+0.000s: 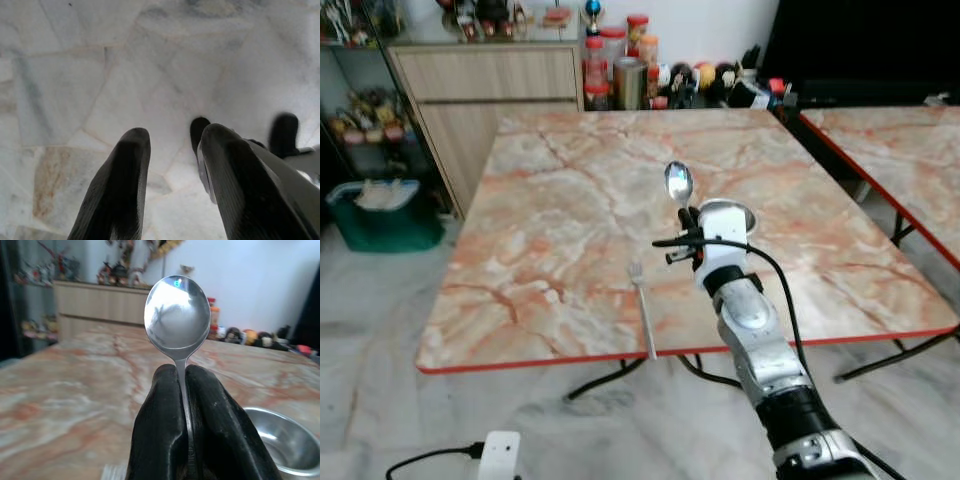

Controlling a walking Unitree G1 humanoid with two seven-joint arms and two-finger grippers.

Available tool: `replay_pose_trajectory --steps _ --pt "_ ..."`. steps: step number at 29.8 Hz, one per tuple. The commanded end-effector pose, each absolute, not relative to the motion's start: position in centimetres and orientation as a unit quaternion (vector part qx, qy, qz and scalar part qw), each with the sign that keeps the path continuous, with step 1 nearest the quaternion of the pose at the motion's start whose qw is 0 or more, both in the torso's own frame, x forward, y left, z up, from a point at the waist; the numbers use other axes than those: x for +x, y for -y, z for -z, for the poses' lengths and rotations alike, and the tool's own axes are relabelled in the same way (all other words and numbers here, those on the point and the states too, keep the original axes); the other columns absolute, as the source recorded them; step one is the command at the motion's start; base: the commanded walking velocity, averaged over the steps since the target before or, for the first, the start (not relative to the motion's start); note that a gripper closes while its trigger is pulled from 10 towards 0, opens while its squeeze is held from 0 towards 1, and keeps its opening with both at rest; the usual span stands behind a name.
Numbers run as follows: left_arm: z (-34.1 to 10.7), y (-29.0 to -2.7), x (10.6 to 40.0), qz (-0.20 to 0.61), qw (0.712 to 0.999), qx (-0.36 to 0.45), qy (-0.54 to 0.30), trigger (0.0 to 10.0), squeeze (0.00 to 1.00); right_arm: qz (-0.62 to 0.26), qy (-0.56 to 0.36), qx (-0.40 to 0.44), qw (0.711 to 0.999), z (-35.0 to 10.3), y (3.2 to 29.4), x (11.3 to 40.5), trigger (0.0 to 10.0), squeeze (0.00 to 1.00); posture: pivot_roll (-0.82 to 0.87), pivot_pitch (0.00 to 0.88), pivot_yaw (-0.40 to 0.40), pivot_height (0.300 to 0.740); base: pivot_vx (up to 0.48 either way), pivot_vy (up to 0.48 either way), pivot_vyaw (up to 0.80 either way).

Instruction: Setting the table

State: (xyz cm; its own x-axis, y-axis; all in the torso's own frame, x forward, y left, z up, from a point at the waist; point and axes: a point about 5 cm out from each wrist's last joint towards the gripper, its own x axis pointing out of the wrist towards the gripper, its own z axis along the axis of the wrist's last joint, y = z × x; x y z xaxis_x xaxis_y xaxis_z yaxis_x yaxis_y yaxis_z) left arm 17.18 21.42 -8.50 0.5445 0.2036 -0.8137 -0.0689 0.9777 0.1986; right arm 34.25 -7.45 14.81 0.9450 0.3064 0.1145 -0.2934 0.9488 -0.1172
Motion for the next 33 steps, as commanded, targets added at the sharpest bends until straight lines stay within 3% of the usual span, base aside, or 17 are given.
replay_pose_trajectory --steps 1,26,33 --pt "8.73 -20.99 16.89 -0.075 0.873 0.067 -0.478 10.0 0.00 -0.151 0.081 -0.051 0.984 -15.59 7.79 34.31 10.0 0.00 -0.05 0.000 -0.029 0.740 0.000 -0.472 0.00" --pt "8.74 -21.02 16.85 -0.081 0.873 0.059 -0.477 10.0 0.00 -0.133 0.066 -0.079 0.986 -15.38 8.20 34.47 10.0 0.00 -0.05 0.000 -0.028 0.740 0.000 -0.442 0.02" --pt "8.72 -21.06 16.88 -0.085 0.874 0.054 -0.476 10.0 0.00 -0.130 0.063 -0.065 0.987 -15.31 8.41 34.47 10.0 0.00 -0.05 0.000 -0.027 0.740 0.319 -0.354 0.07"
